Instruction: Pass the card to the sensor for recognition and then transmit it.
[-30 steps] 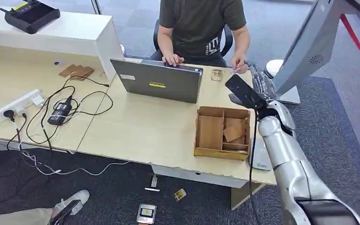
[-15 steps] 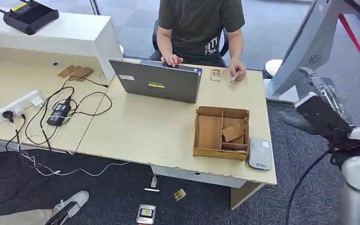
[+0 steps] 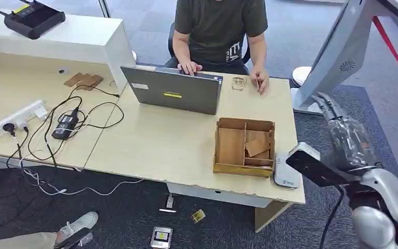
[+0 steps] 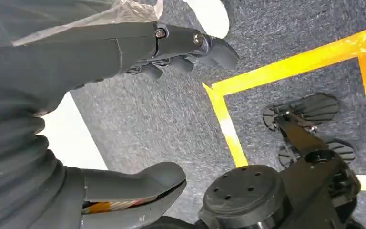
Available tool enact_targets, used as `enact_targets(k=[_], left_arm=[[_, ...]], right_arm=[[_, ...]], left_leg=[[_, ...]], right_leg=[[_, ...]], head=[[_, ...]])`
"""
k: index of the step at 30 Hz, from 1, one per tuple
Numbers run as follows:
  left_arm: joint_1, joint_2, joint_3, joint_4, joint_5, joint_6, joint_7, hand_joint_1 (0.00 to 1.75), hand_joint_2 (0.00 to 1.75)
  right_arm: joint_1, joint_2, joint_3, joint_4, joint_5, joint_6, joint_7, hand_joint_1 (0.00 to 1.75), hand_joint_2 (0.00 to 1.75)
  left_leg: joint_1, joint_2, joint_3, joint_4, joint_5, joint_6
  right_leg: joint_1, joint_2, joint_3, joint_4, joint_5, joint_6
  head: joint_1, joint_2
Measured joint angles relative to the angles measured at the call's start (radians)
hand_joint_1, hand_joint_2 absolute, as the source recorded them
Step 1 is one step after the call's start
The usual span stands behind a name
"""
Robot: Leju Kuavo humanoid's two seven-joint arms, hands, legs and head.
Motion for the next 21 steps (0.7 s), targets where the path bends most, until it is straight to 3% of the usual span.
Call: enact_targets(k=[6,10,14,21], left_arm=[[0.026,-0.095,0.154,0.006,-0.119,-0.067,0.038,0.0,1.75],[0.026,-0.138,0.239,0.028,-0.171,-0.101,0.04,0.0,1.75],[0.023,-0.185,0.304,0.06,-0.213,-0.131,0.04,0.0,1.75],[0.023,-0.229,0.352,0.093,-0.193,-0.1,0.04,0.0,1.75]], right_arm=[[-0.003,0.051,0.135,0.238,0.109,-0.149,0.001,0.0,1.75],[-0.028,0.099,0.191,0.441,0.154,-0.29,-0.019,0.0,1.75],[-0.056,0.126,0.209,0.584,0.179,-0.326,-0.026,0.0,1.75],[-0.072,0.162,0.214,0.7,0.227,-0.347,-0.003,0.0,1.75]], left_leg=[[0.0,-0.001,-0.001,0.0,0.0,0.0],[0.0,-0.002,-0.001,0.0,0.0,0.0],[0.0,-0.002,-0.001,0.0,0.0,0.0],[0.0,-0.001,-0.001,0.0,0.0,0.0]], right_leg=[[0.0,0.0,0.0,0.0,0.0,0.0],[0.0,-0.001,0.0,0.001,0.0,0.0],[0.0,-0.001,-0.001,0.001,0.0,0.0],[0.0,-0.001,-0.001,0.001,0.0,0.0]], head=[[0.0,0.0],[-0.001,0.0],[-0.001,0.0],[-0.001,0.0]])
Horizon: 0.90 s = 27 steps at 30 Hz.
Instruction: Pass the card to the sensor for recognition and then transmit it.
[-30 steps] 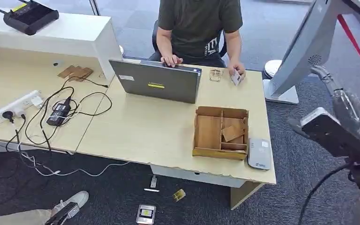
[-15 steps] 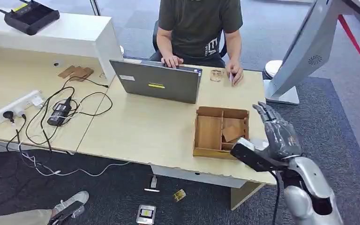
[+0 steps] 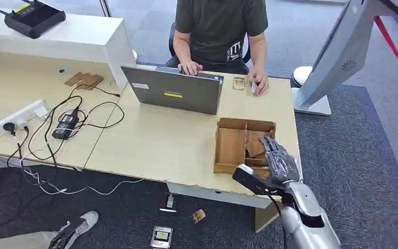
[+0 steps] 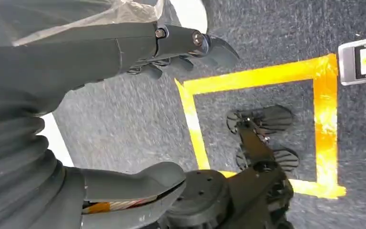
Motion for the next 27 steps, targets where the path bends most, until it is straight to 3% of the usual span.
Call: enact_targets(k=[7,18,20,21,22,27], left_arm=[[0.0,-0.023,0.018,0.02,0.003,0.003,0.0,0.0,1.75],[-0.006,-0.048,0.055,0.052,-0.035,-0.043,0.0,0.0,1.75],[-0.008,-0.051,0.059,0.058,-0.038,-0.043,0.0,0.0,1.75],[-0.009,-0.051,0.059,0.058,-0.039,-0.043,0.0,0.0,1.75],[-0.009,-0.054,0.064,0.061,-0.042,-0.049,0.0,0.0,1.75],[-0.009,-0.06,0.07,0.068,-0.04,-0.051,0.0,0.0,1.75]], right_arm=[[-0.018,0.016,0.0,0.081,0.033,-0.05,0.004,0.0,1.75],[-0.037,0.023,-0.013,0.134,0.043,-0.058,-0.01,0.0,1.75],[-0.037,0.024,-0.016,0.136,0.044,-0.059,-0.01,0.17,1.75],[-0.037,0.024,-0.016,0.136,0.044,-0.06,-0.011,0.17,1.75],[-0.037,0.024,-0.016,0.139,0.044,-0.064,-0.015,1.52,1.75],[-0.036,0.024,-0.018,0.139,0.043,-0.063,-0.015,1.54,1.75]], left_leg=[[0.0,0.0,0.0,0.0,0.0,0.0],[0.0,0.0,0.0,0.0,0.0,0.0],[0.0,0.0,0.001,0.0,0.0,0.0],[0.0,0.001,0.001,0.0,0.0,0.0],[0.0,0.001,0.001,0.0,0.0,0.0],[0.0,0.001,0.001,0.0,0.0,0.0]], right_leg=[[0.0,0.0,0.0,0.0,0.0,0.0],[0.0,0.0,0.0,0.0,0.0,0.0],[0.0,0.0,0.0,0.0,0.0,0.0],[0.0,0.0,0.0,0.0,0.0,0.0],[0.0,0.0,0.0,0.0,0.0,0.0],[0.0,0.0,0.0,0.0,0.0,0.0]], head=[[0.0,0.0],[0.0,0.0],[0.0,0.0],[0.0,0.0],[0.0,0.0],[0.0,0.0]])
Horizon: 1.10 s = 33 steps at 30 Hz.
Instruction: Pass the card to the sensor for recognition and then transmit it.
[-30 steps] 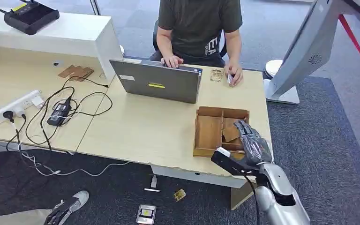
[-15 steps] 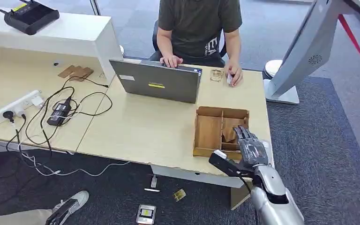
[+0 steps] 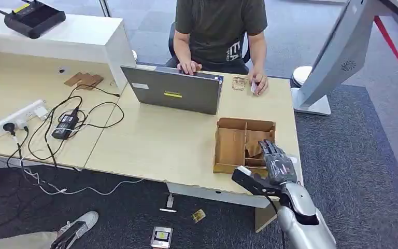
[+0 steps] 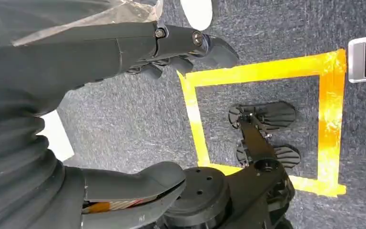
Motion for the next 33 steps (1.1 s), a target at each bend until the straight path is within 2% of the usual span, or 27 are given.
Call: enact_targets(k=[4,7,8,14,20,22,27,30,33], left_arm=[[0.0,-0.001,0.003,0.004,0.008,0.004,0.0,0.0,1.75],[0.0,-0.002,0.003,0.006,0.009,0.005,0.0,0.0,1.75],[-0.001,-0.002,0.005,0.008,0.009,0.003,0.0,0.0,1.75],[-0.001,-0.005,0.01,0.014,0.002,-0.004,0.0,0.0,1.75],[-0.002,-0.013,0.021,0.02,-0.005,-0.013,0.0,0.0,1.75],[-0.002,-0.014,0.023,0.022,-0.006,-0.014,0.0,0.0,1.75],[-0.003,-0.019,0.029,0.022,-0.012,-0.024,0.0,0.0,1.75],[-0.003,-0.019,0.03,0.025,-0.01,-0.029,0.0,0.0,1.75],[-0.011,-0.019,0.035,0.038,-0.034,-0.061,-0.002,0.0,1.75]], right_arm=[[0.003,0.0,0.0,-0.005,0.001,0.006,0.0,1.62,1.75],[0.006,0.0,0.0,-0.017,0.006,0.012,0.0,1.59,1.75],[0.007,0.0,0.0,-0.027,0.009,0.016,0.0,1.62,1.75],[0.027,-0.001,0.0,-0.116,0.015,0.065,0.002,1.69,1.75],[0.044,-0.001,0.001,-0.237,0.013,0.125,0.005,1.68,1.75],[0.046,-0.001,0.001,-0.267,0.011,0.133,0.005,1.75,1.75],[0.049,-0.001,0.002,-0.307,0.008,0.141,0.004,1.75,1.75],[0.045,-0.003,0.001,-0.329,-0.016,0.143,-0.011,1.75,1.75],[0.015,-0.002,-0.011,-0.334,-0.064,0.157,-0.043,1.75,1.75]], left_leg=[[0.0,0.0,0.0,0.0,0.0,0.0],[0.0,0.0,0.0,0.0,0.0,0.0],[0.0,0.0,0.0,0.0,0.0,0.0],[0.0,0.0,0.0,0.0,0.0,0.0],[0.0,0.0,0.0,0.0,0.0,0.0],[0.0,0.001,0.0,0.0,0.0,0.0],[0.0,0.0,0.0,0.0,0.0,0.0],[0.0,0.0,0.0,0.0,0.0,0.0],[0.0,0.0,0.0,0.0,0.0,0.0]], right_leg=[[0.0,0.0,0.0,0.0,0.0,0.0],[0.0,0.0,0.0,0.0,0.0,0.0],[0.0,0.0,0.0,0.0,0.0,0.0],[0.0,0.0,0.0,0.0,0.0,0.0],[0.0,0.0,0.0,0.0,0.0,0.0],[0.0,0.0,0.0,0.0,0.0,0.0],[0.0,0.0,0.0,0.0,0.0,0.0],[0.0,0.0,0.0,0.0,0.0,0.0],[0.0,0.0,0.0,0.0,0.0,0.0]], head=[[0.0,0.0],[0.0,0.0],[0.0,0.0],[0.0,0.0],[0.0,0.0],[0.0,0.0],[0.0,0.0],[0.0,0.0],[0.0,0.0]])
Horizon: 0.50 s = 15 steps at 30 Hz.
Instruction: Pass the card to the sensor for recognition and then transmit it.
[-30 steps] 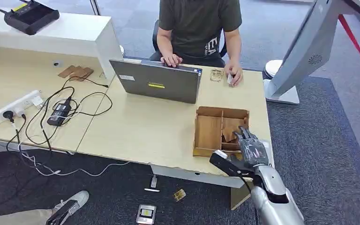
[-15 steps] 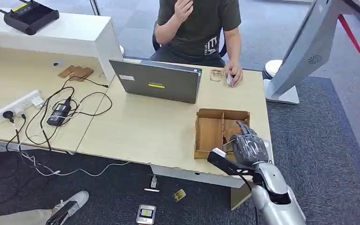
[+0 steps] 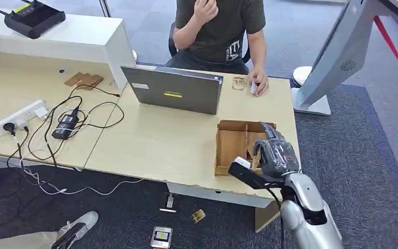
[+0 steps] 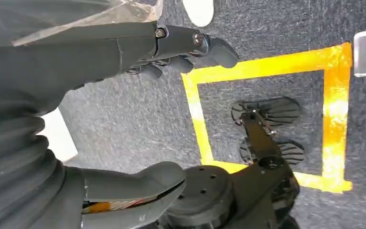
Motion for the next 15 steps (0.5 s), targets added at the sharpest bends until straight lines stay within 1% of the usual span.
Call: enact_targets(k=[1,3,4,5,6,7,9,10,12,13,14,15], left_arm=[[-0.011,0.0,0.005,0.019,-0.026,-0.03,0.0,0.0,1.75],[-0.015,0.0,0.013,0.025,-0.041,-0.059,-0.002,0.0,1.75],[-0.02,0.0,0.017,0.033,-0.047,-0.081,-0.005,0.0,1.75],[-0.024,0.001,0.018,0.039,-0.051,-0.09,-0.005,0.0,1.75],[-0.024,0.002,0.019,0.041,-0.052,-0.091,-0.004,0.0,1.75],[-0.024,0.004,0.019,0.043,-0.053,-0.091,-0.003,0.0,1.75],[-0.028,0.008,0.018,0.05,-0.052,-0.093,-0.005,0.0,1.75],[-0.028,0.009,0.018,0.05,-0.049,-0.091,-0.004,0.0,1.75],[-0.022,0.01,0.015,0.048,-0.036,-0.07,-0.001,0.0,1.75],[-0.021,0.011,0.013,0.048,-0.029,-0.054,0.001,0.0,1.75],[-0.021,0.014,0.011,0.048,-0.022,-0.047,0.001,0.0,1.75],[-0.021,0.016,0.01,0.047,-0.016,-0.047,0.001,0.0,1.75]], right_arm=[[-0.04,0.002,-0.015,0.004,-0.032,0.019,-0.018,1.75,1.75],[-0.093,0.005,-0.028,0.022,-0.073,0.032,-0.039,1.75,1.75],[-0.14,0.008,-0.041,0.056,-0.118,0.033,-0.057,1.75,1.75],[-0.179,0.013,-0.052,0.087,-0.137,0.027,-0.065,1.75,1.75],[-0.212,0.016,-0.059,0.117,-0.143,0.018,-0.073,1.75,1.75],[-0.268,0.019,-0.064,0.162,-0.154,-0.004,-0.084,1.75,1.75],[-0.383,0.033,-0.074,0.287,-0.172,-0.048,-0.099,1.75,1.75],[-0.425,0.036,-0.081,0.329,-0.176,-0.064,-0.101,1.75,1.75],[-0.512,0.052,-0.089,0.419,-0.171,-0.085,-0.092,1.75,1.75],[-0.57,0.064,-0.088,0.497,-0.16,-0.087,-0.078,1.75,1.75],[-0.608,0.066,-0.088,0.518,-0.159,-0.086,-0.074,1.75,1.75],[-0.63,0.074,-0.089,0.57,-0.159,-0.086,-0.066,1.75,1.75]], left_leg=[[0.0,0.0,0.0,0.0,0.0,0.0],[0.0,0.0,0.0,0.0,0.0,0.0],[0.0,0.0,0.0,0.0,0.001,-0.001],[0.0,0.0,0.0,0.0,0.001,-0.001],[0.0,0.0,0.0,0.0,0.001,-0.001],[0.0,0.0,0.0,0.0,0.002,0.0],[0.0,0.0,-0.001,0.0,0.003,0.0],[0.0,0.0,-0.001,0.0,0.003,0.0],[0.0,0.0,-0.002,0.0,0.003,0.0],[0.0,0.0,-0.002,0.0,0.003,0.0],[0.0,0.0,-0.002,0.0,0.003,0.0],[0.0,-0.001,-0.002,0.0,0.003,-0.001]], right_leg=[[0.0,0.0,0.0,0.0,0.0,0.0],[0.0,0.0,0.0,0.0,0.0,0.0],[0.0,0.0,0.0,0.0,0.001,0.0],[0.0,0.0,0.0,0.0,0.001,0.0],[0.0,0.0,0.0,0.0,0.001,0.0],[0.0,0.0,0.0,0.001,0.002,0.0],[0.0,0.0,-0.001,0.001,0.003,-0.001],[0.0,0.0,-0.001,0.001,0.003,-0.001],[0.0,0.0,-0.002,0.001,0.003,-0.001],[0.0,0.001,-0.003,0.002,0.003,-0.001],[0.0,0.001,-0.003,0.002,0.003,-0.001],[0.0,0.001,-0.002,0.002,0.003,-0.001]], head=[[0.0,0.0],[0.0,0.0],[0.0,0.0],[0.0,0.0],[0.001,0.0],[0.0,0.0],[0.0,0.0],[0.001,0.0],[0.0,0.0],[-0.001,0.0],[-0.001,0.0],[0.0,0.0]])
